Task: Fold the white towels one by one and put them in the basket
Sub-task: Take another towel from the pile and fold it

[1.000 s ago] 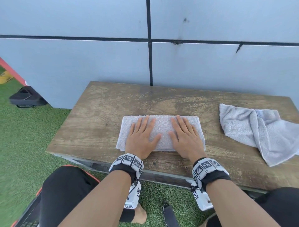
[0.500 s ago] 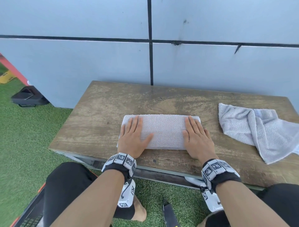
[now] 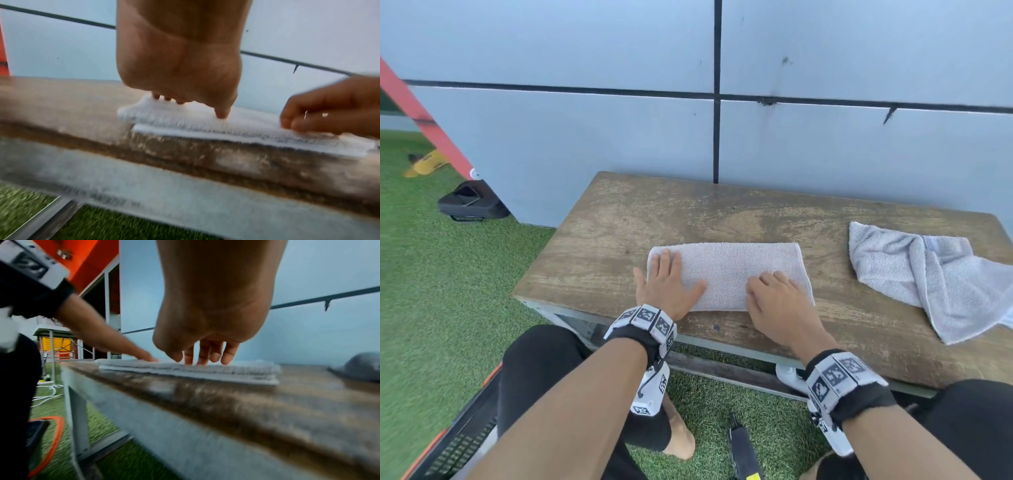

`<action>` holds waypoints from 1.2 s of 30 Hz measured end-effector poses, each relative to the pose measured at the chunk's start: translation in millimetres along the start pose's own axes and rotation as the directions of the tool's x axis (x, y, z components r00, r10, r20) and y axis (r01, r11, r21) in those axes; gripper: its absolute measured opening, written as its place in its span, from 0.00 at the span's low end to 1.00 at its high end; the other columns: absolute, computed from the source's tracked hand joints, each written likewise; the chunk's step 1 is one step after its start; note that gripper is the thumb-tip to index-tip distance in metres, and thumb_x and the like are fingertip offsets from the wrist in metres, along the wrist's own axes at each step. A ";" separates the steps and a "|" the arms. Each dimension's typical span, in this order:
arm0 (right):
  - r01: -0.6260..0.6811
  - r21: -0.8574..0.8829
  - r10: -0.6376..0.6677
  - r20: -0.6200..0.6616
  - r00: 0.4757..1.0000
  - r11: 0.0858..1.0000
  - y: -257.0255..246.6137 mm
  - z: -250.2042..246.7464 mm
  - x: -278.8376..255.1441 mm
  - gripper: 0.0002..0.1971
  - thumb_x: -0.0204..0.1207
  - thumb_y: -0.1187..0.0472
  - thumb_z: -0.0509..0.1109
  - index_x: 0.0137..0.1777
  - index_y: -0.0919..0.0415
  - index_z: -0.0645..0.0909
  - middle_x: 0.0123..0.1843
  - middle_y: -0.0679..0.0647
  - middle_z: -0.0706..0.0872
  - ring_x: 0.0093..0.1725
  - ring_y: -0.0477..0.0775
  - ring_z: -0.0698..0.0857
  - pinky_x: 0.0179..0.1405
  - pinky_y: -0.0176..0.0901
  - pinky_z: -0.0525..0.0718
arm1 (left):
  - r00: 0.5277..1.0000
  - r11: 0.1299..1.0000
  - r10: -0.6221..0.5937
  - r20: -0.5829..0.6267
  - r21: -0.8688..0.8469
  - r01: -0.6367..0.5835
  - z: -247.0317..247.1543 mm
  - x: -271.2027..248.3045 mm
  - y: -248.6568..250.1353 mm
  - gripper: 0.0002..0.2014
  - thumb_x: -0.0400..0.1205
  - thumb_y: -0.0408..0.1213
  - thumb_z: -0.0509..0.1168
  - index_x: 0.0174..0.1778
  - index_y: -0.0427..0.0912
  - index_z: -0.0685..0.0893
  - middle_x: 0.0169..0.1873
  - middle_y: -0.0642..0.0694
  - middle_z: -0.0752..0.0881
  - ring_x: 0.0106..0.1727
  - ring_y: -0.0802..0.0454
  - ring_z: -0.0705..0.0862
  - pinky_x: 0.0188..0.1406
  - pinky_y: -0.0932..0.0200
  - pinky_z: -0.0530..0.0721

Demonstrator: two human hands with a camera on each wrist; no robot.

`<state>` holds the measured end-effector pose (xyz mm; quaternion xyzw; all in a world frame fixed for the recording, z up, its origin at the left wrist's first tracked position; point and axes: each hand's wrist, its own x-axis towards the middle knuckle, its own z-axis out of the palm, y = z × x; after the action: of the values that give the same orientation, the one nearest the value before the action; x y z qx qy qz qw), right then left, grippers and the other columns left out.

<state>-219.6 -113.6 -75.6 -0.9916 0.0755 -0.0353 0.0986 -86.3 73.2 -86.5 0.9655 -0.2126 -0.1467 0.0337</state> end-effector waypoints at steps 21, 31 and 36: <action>-0.206 0.164 0.165 0.234 0.958 0.965 25.3 -3.4 -50.0 0.44 0.74 0.73 0.65 0.87 0.46 0.54 0.87 0.48 0.55 0.84 0.59 0.57 0.77 0.58 0.72 | 0.874 0.893 0.449 0.184 -0.060 -0.446 -4.2 -49.5 -10.7 0.48 0.73 0.25 0.70 0.81 0.71 0.58 0.75 0.50 0.59 0.74 0.44 0.60 0.76 0.41 0.70; -0.209 0.162 0.124 0.421 0.899 0.965 21.4 -4.1 -62.6 0.49 0.77 0.52 0.72 0.86 0.35 0.40 0.89 0.49 0.34 0.89 0.57 0.41 0.85 0.62 0.59 | 0.892 0.795 0.432 -0.133 -0.411 -0.447 -13.4 -56.1 -5.1 0.09 0.84 0.39 0.67 0.56 0.42 0.88 0.71 0.46 0.74 0.67 0.52 0.77 0.69 0.57 0.76; -0.092 0.212 0.030 0.278 0.960 0.973 19.4 3.4 -55.0 0.32 0.81 0.56 0.69 0.81 0.36 0.64 0.90 0.58 0.45 0.88 0.60 0.41 0.87 0.62 0.50 | 0.895 0.702 0.350 -0.276 -0.556 -0.445 -25.6 -56.7 17.5 0.11 0.86 0.43 0.64 0.51 0.38 0.85 0.50 0.46 0.85 0.37 0.54 0.81 0.34 0.65 0.79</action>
<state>-276.3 -123.1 -85.9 -0.9668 0.0876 0.0964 0.2198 -134.8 81.3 -44.7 0.8420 -0.3546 -0.1235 0.3873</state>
